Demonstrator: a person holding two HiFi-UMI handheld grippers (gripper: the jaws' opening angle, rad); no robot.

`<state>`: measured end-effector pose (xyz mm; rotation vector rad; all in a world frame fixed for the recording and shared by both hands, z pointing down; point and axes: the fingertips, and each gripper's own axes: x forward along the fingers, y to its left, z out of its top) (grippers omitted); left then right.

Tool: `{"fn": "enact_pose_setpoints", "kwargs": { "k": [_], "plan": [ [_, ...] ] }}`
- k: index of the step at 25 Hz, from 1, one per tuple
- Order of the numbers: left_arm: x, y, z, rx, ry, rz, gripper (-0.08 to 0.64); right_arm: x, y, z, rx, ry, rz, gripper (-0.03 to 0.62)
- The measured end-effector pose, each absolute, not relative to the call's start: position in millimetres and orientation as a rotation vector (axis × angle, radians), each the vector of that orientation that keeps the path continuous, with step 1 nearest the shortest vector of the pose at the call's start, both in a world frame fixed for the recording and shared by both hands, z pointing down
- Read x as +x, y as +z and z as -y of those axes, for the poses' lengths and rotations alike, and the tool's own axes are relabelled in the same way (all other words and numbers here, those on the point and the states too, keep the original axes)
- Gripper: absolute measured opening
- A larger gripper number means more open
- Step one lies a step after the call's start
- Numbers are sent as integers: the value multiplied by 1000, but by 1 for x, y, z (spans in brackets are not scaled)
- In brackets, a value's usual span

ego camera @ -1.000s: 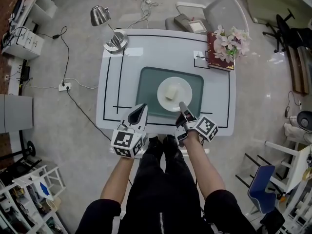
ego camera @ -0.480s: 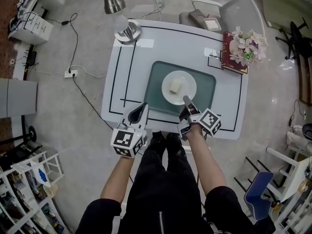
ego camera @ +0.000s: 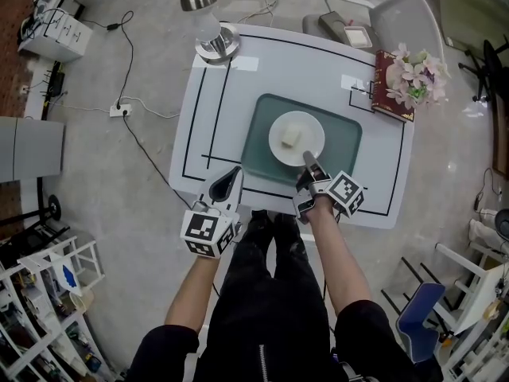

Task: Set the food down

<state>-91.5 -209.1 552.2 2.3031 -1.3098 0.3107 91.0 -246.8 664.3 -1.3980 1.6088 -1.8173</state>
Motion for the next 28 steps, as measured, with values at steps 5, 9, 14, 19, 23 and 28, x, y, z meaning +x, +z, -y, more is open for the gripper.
{"fn": "enact_pose_setpoints", "kwargs": {
  "k": [5,9,14,19,23,28],
  "plan": [
    [-93,555,206,2293,314,1309,5,93,672,246,-1424,-1837,-1598,21],
    [-94,558,207,2285,318,1303,5,96,679,247,-1444,-1853,-1572,21],
    [-92,561,209,2285,317,1295,5,99,686,247,-1466,-1877,-1541,21],
    [-90,562,211,2286,315,1286,5,101,692,246,-1490,-1896,-1528,21],
    [-87,563,213,2294,317,1272,5,103,694,246,-1504,-1906,-1510,21],
    [-81,562,216,2309,314,1251,5,105,699,244,-1517,-1942,-1480,21]
  ]
}}
